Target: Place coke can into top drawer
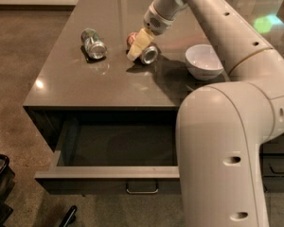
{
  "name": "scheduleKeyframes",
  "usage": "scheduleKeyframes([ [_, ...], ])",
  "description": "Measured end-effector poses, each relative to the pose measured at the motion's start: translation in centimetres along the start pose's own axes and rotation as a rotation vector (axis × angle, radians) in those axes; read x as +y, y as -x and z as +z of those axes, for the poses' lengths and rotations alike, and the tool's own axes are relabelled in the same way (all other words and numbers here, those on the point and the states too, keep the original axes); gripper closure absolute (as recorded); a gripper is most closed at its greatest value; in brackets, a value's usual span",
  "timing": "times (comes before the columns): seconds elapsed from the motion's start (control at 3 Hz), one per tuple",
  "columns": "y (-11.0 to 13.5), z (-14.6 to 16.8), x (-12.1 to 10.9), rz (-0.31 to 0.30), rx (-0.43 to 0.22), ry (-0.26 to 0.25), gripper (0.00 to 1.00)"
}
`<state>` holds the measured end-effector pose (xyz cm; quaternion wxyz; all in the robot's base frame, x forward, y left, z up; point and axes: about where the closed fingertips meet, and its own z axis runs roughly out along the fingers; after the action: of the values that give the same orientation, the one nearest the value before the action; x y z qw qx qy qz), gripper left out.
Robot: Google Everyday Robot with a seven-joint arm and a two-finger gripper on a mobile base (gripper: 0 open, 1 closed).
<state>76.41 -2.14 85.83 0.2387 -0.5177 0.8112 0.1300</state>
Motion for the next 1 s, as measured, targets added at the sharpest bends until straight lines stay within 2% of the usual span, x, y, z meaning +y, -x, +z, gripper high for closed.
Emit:
scheduleKeyframes([
  [0.33,0.06,0.06,-0.05,0.000,-0.001,0.000,0.19],
  [1.0,0.06,0.07,-0.04,0.000,-0.001,0.000,0.65],
])
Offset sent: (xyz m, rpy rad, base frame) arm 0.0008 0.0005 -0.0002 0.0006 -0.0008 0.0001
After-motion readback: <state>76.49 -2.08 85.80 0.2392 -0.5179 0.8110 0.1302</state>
